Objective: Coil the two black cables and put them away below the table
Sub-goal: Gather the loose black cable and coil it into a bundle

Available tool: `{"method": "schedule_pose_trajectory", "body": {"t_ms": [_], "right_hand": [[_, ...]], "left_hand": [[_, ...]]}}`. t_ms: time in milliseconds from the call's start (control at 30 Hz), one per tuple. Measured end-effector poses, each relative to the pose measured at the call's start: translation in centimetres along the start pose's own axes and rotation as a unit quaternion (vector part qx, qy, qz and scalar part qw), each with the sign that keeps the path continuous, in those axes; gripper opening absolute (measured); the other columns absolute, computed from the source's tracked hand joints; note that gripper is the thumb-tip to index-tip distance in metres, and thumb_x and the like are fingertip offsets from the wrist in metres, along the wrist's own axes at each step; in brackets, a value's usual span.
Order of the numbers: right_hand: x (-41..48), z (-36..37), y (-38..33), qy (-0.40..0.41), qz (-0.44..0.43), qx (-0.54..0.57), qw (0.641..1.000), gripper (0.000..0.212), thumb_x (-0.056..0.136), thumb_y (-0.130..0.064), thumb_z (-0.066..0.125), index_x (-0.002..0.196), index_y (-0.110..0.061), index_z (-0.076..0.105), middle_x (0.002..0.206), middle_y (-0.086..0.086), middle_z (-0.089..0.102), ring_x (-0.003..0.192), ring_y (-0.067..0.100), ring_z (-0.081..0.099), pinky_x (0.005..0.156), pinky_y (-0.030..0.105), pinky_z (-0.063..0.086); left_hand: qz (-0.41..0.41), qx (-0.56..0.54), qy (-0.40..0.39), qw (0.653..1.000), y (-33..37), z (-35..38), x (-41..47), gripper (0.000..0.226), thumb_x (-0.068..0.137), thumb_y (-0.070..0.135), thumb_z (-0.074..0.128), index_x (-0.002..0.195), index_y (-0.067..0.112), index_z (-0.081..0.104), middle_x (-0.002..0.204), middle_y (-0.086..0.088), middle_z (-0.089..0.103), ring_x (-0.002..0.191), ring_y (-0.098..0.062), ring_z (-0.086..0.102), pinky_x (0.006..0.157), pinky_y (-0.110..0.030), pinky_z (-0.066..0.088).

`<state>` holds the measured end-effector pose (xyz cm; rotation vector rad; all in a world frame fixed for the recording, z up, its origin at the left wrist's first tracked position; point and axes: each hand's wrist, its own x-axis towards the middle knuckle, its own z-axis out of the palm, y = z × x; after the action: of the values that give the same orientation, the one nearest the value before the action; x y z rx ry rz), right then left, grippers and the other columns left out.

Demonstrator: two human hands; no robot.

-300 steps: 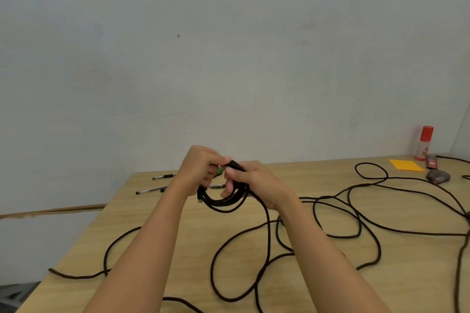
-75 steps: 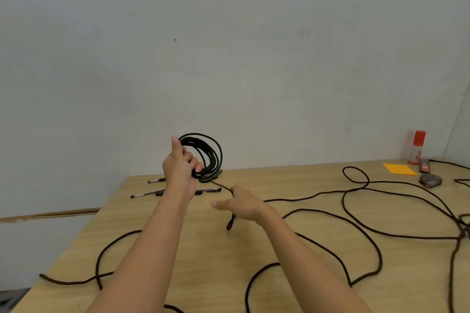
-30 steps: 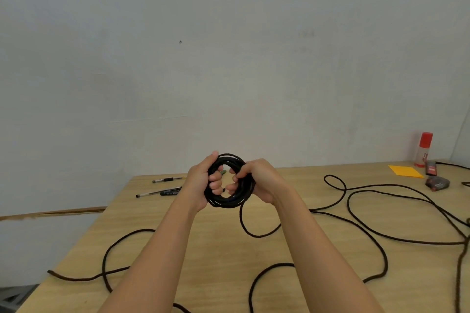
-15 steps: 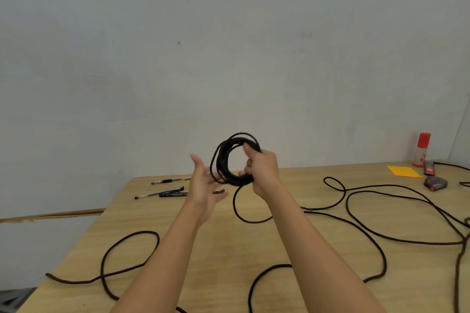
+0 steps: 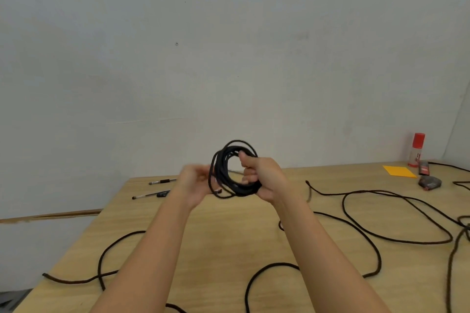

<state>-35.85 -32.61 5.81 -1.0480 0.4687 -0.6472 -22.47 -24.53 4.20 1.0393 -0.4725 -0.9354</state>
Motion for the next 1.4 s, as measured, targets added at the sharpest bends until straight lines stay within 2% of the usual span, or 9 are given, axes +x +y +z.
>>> {"method": "schedule_pose_trajectory", "body": {"t_ms": [100, 233, 400, 500, 600, 667, 767, 933, 1400], "right_hand": [[-0.2, -0.2, 0.3, -0.016, 0.003, -0.088, 0.996, 0.016, 0.093, -0.012, 0.058, 0.079, -0.009, 0.054, 0.045, -0.006, 0.024, 0.036, 0.008, 0.023, 0.039, 0.021, 0.033], [0.1, 0.3, 0.6, -0.018, -0.048, -0.217, 0.975, 0.02, 0.094, -0.016, 0.057, 0.075, -0.011, 0.056, 0.051, -0.003, 0.03, 0.042, 0.011, 0.028, 0.045, 0.026, 0.036], [0.6, 0.5, 1.1, 0.039, -0.128, -0.328, 0.935, 0.029, 0.093, -0.028, 0.058, 0.069, -0.014, 0.053, 0.061, 0.001, 0.044, 0.047, 0.016, 0.046, 0.055, 0.029, 0.04], [0.5, 0.7, 1.8, 0.124, -0.177, -0.478, 0.851, 0.042, 0.087, -0.052, 0.058, 0.082, -0.011, 0.048, 0.073, 0.002, 0.052, 0.063, 0.02, 0.053, 0.055, 0.028, 0.038], [0.7, 0.6, 2.7, 0.183, -0.162, -0.636, 0.732, 0.064, 0.083, -0.072, 0.044, 0.113, -0.015, 0.051, 0.109, 0.007, 0.048, 0.099, 0.027, 0.05, 0.083, 0.036, 0.038], [0.9, 0.3, 2.6, 0.124, -0.149, -0.614, 0.765, 0.055, 0.085, -0.068, 0.043, 0.102, -0.019, 0.06, 0.111, 0.003, 0.041, 0.105, 0.022, 0.043, 0.091, 0.035, 0.033], [0.5, -0.1, 2.0, -0.066, -0.12, -0.436, 0.89, 0.04, 0.094, -0.041, 0.052, 0.071, -0.009, 0.06, 0.07, 0.001, 0.055, 0.061, 0.007, 0.05, 0.062, 0.019, 0.039], [0.3, 0.6, 2.2, -0.075, -0.176, -0.446, 0.874, 0.035, 0.095, -0.03, 0.054, 0.062, -0.021, 0.057, 0.047, -0.012, 0.045, 0.047, 0.004, 0.041, 0.054, 0.019, 0.033], [1.5, -0.9, 1.7, -0.058, -0.141, -0.388, 0.909, 0.043, 0.086, -0.048, 0.061, 0.071, -0.007, 0.06, 0.065, 0.008, 0.052, 0.057, 0.015, 0.046, 0.054, 0.022, 0.035]], "left_hand": [[0.034, -0.075, 0.01, 0.997, 1.2, 0.1, -0.6, 0.018, 0.089, 0.009, 0.047, 0.106, 0.002, 0.047, 0.083, -0.011, 0.055, 0.065, -0.021, 0.057, 0.062, -0.032, 0.052], [0.012, 0.13, -0.045, 0.99, 1.3, 1.2, -1.7, 0.036, 0.088, 0.039, 0.059, 0.105, 0.008, 0.058, 0.084, -0.005, 0.063, 0.068, -0.016, 0.064, 0.064, -0.027, 0.052], [0.08, 0.211, -0.008, 0.974, 0.2, 2.4, -1.8, 0.025, 0.09, 0.027, 0.061, 0.091, 0.002, 0.058, 0.053, 0.002, 0.045, 0.039, -0.011, 0.045, 0.043, -0.022, 0.042], [0.09, 0.193, 0.03, 0.977, 0.1, 2.4, -1.5, 0.021, 0.091, 0.022, 0.06, 0.081, 0.006, 0.051, 0.042, 0.008, 0.027, 0.033, -0.007, 0.021, 0.035, -0.018, 0.022], [0.075, 0.206, 0.037, 0.975, 0.5, 1.8, -1.4, 0.021, 0.09, 0.017, 0.059, 0.075, 0.006, 0.05, 0.042, 0.007, 0.023, 0.033, -0.007, 0.015, 0.035, -0.018, 0.015], [0.053, 0.206, 0.018, 0.977, 0.7, 1.4, -1.5, 0.023, 0.089, 0.016, 0.058, 0.069, 0.007, 0.05, 0.042, 0.007, 0.022, 0.032, -0.007, 0.014, 0.034, -0.017, 0.014], [-0.006, 0.191, -0.043, 0.981, 1.3, 0.8, -1.9, 0.028, 0.086, 0.03, 0.055, 0.065, 0.012, 0.048, 0.04, 0.007, 0.024, 0.029, -0.007, 0.015, 0.033, -0.016, 0.016], [-0.113, 0.224, -0.071, 0.965, 2.0, 0.6, -2.6, 0.05, 0.078, 0.058, 0.059, 0.057, 0.014, 0.048, 0.036, 0.007, 0.026, 0.029, -0.009, 0.023, 0.036, -0.019, 0.026], [0.019, 0.13, -0.042, 0.99, 1.8, 1.2, -2.6, 0.029, 0.09, 0.021, 0.059, 0.066, 0.011, 0.045, 0.036, 0.009, 0.026, 0.028, -0.007, 0.025, 0.036, -0.019, 0.032]]}}
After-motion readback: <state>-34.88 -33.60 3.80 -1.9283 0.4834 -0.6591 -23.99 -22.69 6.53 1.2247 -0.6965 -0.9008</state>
